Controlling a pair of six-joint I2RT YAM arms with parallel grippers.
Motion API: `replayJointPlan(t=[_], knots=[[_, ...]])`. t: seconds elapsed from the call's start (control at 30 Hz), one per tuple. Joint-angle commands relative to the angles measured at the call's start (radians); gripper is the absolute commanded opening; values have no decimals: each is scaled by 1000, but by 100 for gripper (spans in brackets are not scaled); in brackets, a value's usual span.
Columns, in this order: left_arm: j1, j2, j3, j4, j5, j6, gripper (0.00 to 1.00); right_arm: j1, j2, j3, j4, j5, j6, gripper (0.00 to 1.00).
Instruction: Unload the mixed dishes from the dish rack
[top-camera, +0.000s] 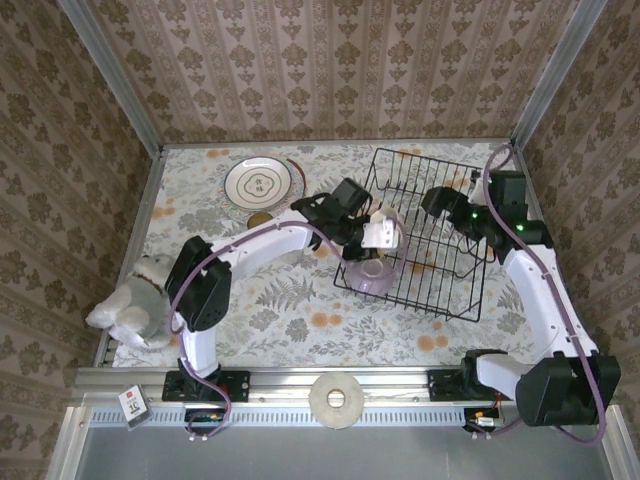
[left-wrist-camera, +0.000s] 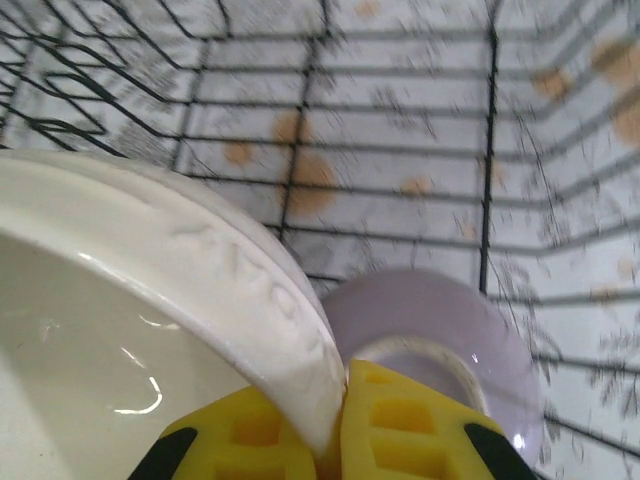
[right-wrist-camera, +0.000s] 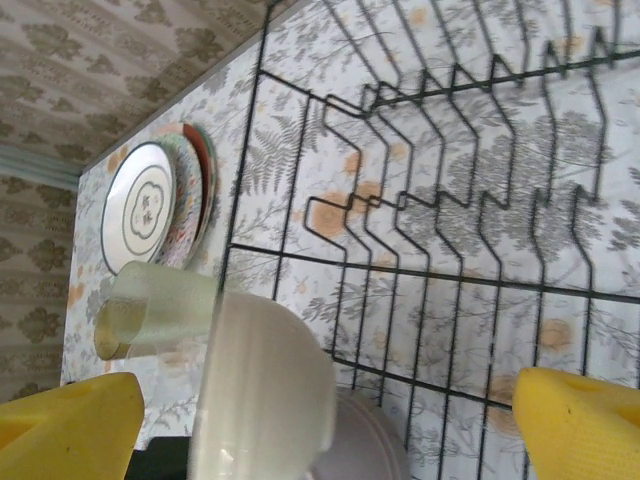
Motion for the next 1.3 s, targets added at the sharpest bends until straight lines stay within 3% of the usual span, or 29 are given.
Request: replayJointPlan(t=[0.0,0.3,0.47,0.6,0.77,1.0,1.27], knots=[[-8,-70,-12,29,-47,218,0,65,47,75,-108,49,-65,96],[-31,-85,-20,43,-152,354,0,247,201,215,-264,237,-177,89],[-43,-62,3,62,-220,398,0,287,259,262,-305,328,-199,82],[-53,-49,8,83,-261,428,0,324,310,300,-352,428,-217,71],[-54,-41,17,99,-278,444,0,345,340,307,-371,465,-222,62],[-63,-23,28,105,-329,491,0,381,375,324,-397,549,-220,30],[-74,-3,27,151,-385,521,0,390,396,318,-389,536,-198,3]])
